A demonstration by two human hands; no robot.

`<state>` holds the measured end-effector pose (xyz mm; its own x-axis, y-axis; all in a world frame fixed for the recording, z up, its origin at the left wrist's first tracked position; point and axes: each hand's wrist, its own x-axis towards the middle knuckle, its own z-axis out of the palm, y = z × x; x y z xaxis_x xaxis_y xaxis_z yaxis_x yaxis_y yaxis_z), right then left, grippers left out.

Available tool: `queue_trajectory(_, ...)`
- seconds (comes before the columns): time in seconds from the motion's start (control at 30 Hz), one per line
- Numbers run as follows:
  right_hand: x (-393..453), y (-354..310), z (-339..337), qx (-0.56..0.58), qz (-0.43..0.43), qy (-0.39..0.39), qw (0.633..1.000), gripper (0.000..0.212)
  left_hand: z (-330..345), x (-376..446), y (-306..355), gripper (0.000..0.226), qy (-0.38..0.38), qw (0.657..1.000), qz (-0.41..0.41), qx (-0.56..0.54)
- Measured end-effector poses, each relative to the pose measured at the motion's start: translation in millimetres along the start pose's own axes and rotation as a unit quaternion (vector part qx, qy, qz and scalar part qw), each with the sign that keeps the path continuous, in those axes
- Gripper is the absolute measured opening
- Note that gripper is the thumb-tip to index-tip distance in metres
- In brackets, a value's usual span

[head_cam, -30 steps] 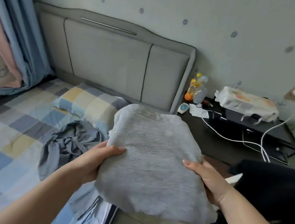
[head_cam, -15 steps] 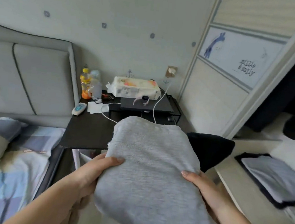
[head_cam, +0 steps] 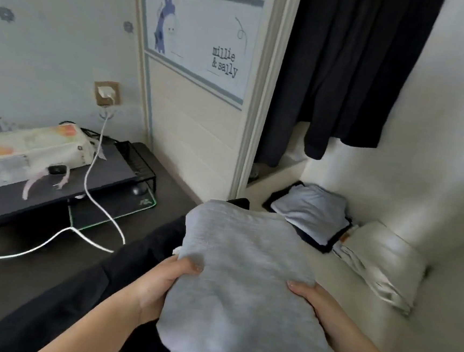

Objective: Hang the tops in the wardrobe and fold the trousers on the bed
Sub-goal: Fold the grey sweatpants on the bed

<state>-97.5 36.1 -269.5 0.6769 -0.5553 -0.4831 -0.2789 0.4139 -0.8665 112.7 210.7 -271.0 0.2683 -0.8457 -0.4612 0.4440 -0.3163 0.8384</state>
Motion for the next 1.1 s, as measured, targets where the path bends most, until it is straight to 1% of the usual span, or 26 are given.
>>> queue_trajectory(0.03, 4, -1, -7, 0.013, 0.002, 0.022, 1.000, 0.059, 1, 19, 5, 0.090, -0.029, 0.999, -0.002, 0.046)
queue_trajectory(0.07, 8, -1, -12, 0.023, 0.003, 0.042, 0.999, 0.057, -1, 37, 6, 0.106, -0.060, 0.996, 0.011, 0.072)
queue_trajectory(0.1, 11, -3, -18, 0.033, 0.005, 0.065, 0.997, 0.058, -4, 56, 5, 0.104, -0.099, 0.994, 0.008, 0.050)
queue_trajectory(0.13, 13, -4, -26, 0.040, 0.005, 0.092, 0.995, 0.061, -1, 79, 9, 0.084, -0.117, 0.993, -0.028, 0.000)
queue_trajectory(0.17, 13, -6, -31, 0.048, 0.006, 0.114, 0.992, 0.063, 6, 98, 14, 0.057, -0.112, 0.992, -0.059, -0.004)
queue_trajectory(0.2, 13, -6, -38, 0.062, 0.005, 0.131, 0.990, 0.061, 15, 115, 18, 0.044, -0.117, 0.989, -0.088, 0.029)
queue_trajectory(0.23, 12, -6, -46, 0.079, 0.006, 0.151, 0.985, 0.056, 27, 134, 20, 0.040, -0.097, 0.988, -0.118, 0.024)
queue_trajectory(0.27, 12, -6, -55, 0.094, 0.004, 0.169, 0.981, 0.052, 41, 149, 23, 0.044, -0.090, 0.987, -0.134, 0.009)
queue_trajectory(0.33, 12, -2, -69, 0.121, -0.003, 0.188, 0.975, 0.053, 53, 172, 20, 0.065, -0.112, 0.985, -0.134, -0.005)
queue_trajectory(0.37, 14, 1, -79, 0.138, -0.008, 0.201, 0.970, 0.054, 63, 187, 21, 0.072, -0.125, 0.982, -0.144, -0.004)
queue_trajectory(0.4, 17, 4, -87, 0.150, -0.010, 0.212, 0.966, 0.053, 73, 200, 21, 0.071, -0.133, 0.979, -0.155, -0.005)
queue_trajectory(0.43, 21, 6, -94, 0.161, -0.010, 0.221, 0.962, 0.054, 81, 212, 21, 0.065, -0.136, 0.978, -0.161, 0.002)
queue_trajectory(0.5, 36, 10, -112, 0.188, -0.006, 0.226, 0.956, 0.059, 99, 240, 25, 0.054, -0.136, 0.977, -0.162, 0.019)
queue_trajectory(0.57, 56, 12, -132, 0.209, -0.006, 0.226, 0.952, 0.068, 111, 268, 28, 0.055, -0.138, 0.976, -0.167, 0.028)
queue_trajectory(0.6, 69, 12, -144, 0.216, -0.007, 0.220, 0.951, 0.068, 116, 284, 30, 0.056, -0.140, 0.975, -0.168, 0.033)
queue_trajectory(0.7, 109, 9, -178, 0.243, -0.001, 0.205, 0.948, 0.053, 131, 334, 38, 0.052, -0.128, 0.972, -0.186, 0.060)
queue_trajectory(0.8, 151, 6, -215, 0.261, 0.021, 0.193, 0.946, 0.054, 145, 388, 47, 0.047, -0.116, 0.967, -0.208, 0.089)
queue_trajectory(0.9, 199, -3, -252, 0.252, 0.037, 0.198, 0.947, 0.058, 159, 446, 61, 0.037, -0.109, 0.965, -0.218, 0.097)
queue_trajectory(1.0, 250, -19, -289, 0.250, 0.029, 0.192, 0.949, 0.060, 169, 502, 80, 0.042, -0.098, 0.967, -0.200, 0.124)
queue_trajectory(1.1, 294, -42, -317, 0.262, 0.002, 0.191, 0.946, 0.047, 174, 555, 103, 0.040, -0.097, 0.969, -0.165, 0.156)
